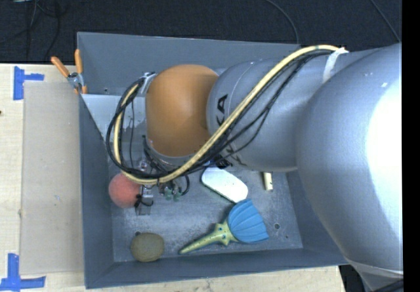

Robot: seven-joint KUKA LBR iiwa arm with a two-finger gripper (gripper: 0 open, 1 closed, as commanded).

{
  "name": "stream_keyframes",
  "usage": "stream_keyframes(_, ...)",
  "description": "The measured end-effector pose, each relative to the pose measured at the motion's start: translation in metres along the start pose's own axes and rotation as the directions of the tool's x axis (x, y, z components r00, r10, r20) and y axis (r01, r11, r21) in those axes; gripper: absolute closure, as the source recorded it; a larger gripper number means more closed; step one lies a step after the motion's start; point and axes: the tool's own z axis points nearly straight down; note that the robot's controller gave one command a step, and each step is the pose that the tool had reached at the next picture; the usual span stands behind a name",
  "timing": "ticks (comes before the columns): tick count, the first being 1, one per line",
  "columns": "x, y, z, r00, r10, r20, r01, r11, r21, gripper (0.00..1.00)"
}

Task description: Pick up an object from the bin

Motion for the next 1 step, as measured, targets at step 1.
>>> stream_keyframes(1,-0.0006,0.0002,-0.0132,1.000,0.001,0.001,-0.001,1.000,-0.001,1.00)
